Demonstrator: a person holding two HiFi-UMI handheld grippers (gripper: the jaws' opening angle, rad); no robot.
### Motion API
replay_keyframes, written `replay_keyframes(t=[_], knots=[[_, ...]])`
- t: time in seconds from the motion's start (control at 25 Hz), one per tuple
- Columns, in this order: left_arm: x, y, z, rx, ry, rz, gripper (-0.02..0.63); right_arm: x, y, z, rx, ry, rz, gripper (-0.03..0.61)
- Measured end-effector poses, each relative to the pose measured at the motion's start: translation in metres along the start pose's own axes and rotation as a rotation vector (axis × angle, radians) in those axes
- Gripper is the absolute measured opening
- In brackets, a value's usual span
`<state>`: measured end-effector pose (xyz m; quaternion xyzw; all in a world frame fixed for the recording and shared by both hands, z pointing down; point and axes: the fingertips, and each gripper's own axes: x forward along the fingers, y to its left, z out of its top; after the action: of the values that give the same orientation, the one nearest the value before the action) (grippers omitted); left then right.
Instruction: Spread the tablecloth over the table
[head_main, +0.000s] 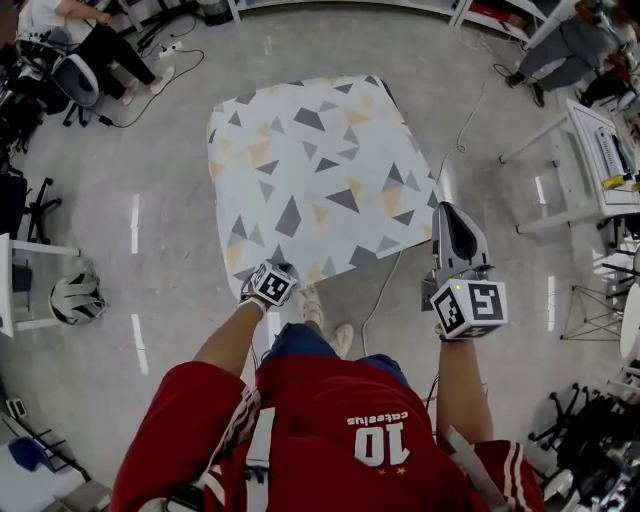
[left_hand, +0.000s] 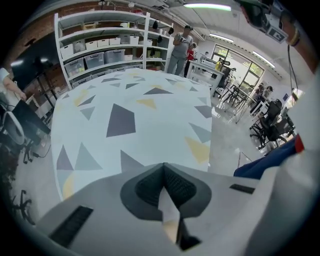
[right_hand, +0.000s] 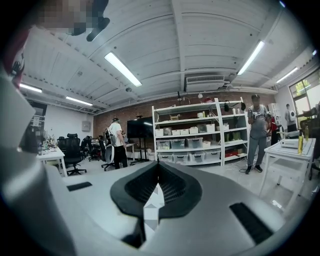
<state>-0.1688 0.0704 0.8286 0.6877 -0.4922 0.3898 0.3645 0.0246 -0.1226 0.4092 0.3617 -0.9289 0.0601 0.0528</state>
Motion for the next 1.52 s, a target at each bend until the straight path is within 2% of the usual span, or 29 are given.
replay_keyframes(t=[0.16,0.32,0.48,0.76,1.0,1.16,1.52], knots=[[-0.001,-0.002,0.001,0.015,0.007,-0.001,0.005,0.000,-0.005,0.002,0.008,-0.005,-0.005,0.014],[0.000,-0.003,0.002,0.072,0.044,-0.020,0.005,0.005,-0.010,0.003,0.016,-0.004,-0.011,0.014],[-0.010,0.002,0.009,0.072,-0.006,-0.029,0.006,0.016,-0.008,0.013,0.006,-0.018,-0.004,0.014],[-0.053,0.066,0.058,-0.099,-0.196,0.039,0.006,0.040,-0.011,0.033,-0.002,-0.040,-0.007,0.014],[-0.124,0.113,0.138,-0.191,-0.478,0.104,0.006,0.062,-0.012,0.047,-0.034,-0.046,-0.001,0.014],[-0.179,0.124,0.191,-0.165,-0.630,0.121,0.006,0.075,-0.007,0.057,-0.042,-0.059,0.004,0.014],[-0.315,0.118,0.289,-0.085,-0.950,0.159,0.005,0.089,0.010,0.085,-0.064,-0.099,0.027,0.014]])
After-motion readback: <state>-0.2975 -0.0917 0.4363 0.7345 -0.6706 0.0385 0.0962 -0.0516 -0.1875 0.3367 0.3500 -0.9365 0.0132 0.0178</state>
